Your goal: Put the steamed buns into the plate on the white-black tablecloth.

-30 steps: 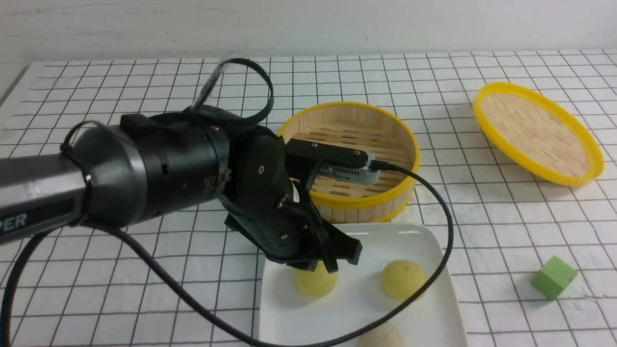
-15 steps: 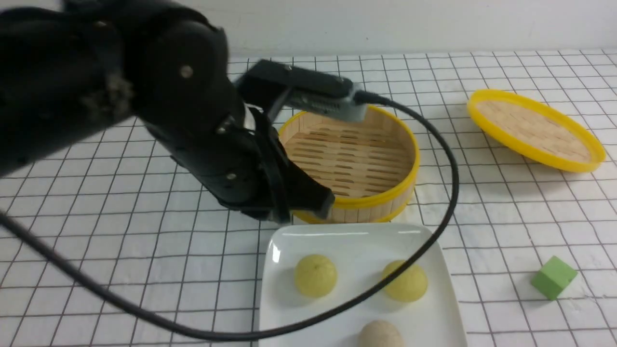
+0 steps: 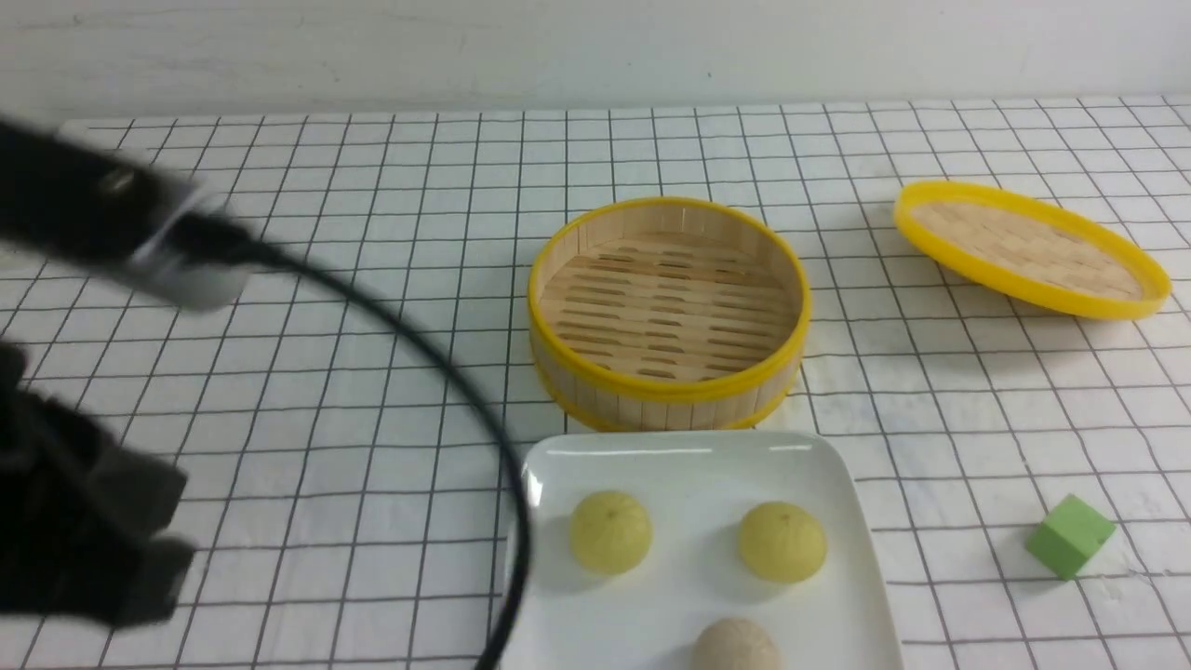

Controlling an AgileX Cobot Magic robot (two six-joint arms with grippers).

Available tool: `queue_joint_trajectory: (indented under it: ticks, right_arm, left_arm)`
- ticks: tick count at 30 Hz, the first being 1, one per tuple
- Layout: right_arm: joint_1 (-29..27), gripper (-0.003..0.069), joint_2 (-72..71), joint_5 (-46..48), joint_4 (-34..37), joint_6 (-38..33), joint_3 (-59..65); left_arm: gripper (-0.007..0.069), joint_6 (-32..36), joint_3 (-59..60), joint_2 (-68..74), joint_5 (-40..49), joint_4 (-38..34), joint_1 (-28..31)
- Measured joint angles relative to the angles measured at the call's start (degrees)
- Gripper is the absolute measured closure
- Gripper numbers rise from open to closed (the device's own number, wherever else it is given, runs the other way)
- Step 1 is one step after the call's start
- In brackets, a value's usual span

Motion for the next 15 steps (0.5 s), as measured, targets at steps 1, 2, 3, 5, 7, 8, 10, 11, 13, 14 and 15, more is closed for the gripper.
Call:
queue_joint_trajectory:
  ticks: [1,2,3,5,7,8,10,11,13,14,15]
  right_arm:
    - [0.0,0.0574,0.0,0.0,0.0,0.0,0.0]
    - [0.0,0.0571,0.0,0.0,0.0,0.0,0.0]
    - [0.0,0.057,0.0,0.0,0.0,0.0,0.0]
    - [0.0,0.0568,0.0,0.0,0.0,0.0,0.0]
    - [0.0,0.0565,0.0,0.0,0.0,0.0,0.0]
    - [0.0,0.0565,0.0,0.0,0.0,0.0,0.1]
    - [0.0,0.0561,0.0,0.0,0.0,0.1,0.0]
    - [0.0,0.0559,0.0,0.0,0.0,0.1,0.0]
    - [0.0,0.0558,0.0,0.0,0.0,0.2,0.0]
    - [0.0,0.0557,0.0,0.0,0.0,0.2,0.0]
    - [0.0,0.0555,0.0,0.0,-0.1,0.2,0.0]
  left_arm:
    - [0.0612,-2.0,4.0,-3.6,-4.0,0.0,0.0]
    - [0.0612,-4.3,8.8,-7.5,-9.4,0.0,0.0]
    - [0.0612,-6.1,12.4,-10.3,-14.0,-0.1,0.0]
    - [0.061,-7.5,15.1,-12.4,-17.9,-0.2,0.0]
    - [0.0607,-11.5,22.9,-18.6,-30.6,-1.1,0.0]
    - [0.0607,-11.7,23.4,-18.6,-31.4,-1.1,0.0]
    - [0.0605,-13.2,28.1,-21.8,-38.5,-1.2,0.0]
    - [0.0604,-13.5,29.9,-22.8,-40.3,-1.2,0.0]
    - [0.0604,-13.7,31.8,-23.5,-41.2,-1.2,0.0]
    - [0.0603,-13.8,32.9,-23.7,-41.3,-1.2,0.0]
    - [0.0602,-13.8,33.6,-23.7,-41.3,-1.2,0.0]
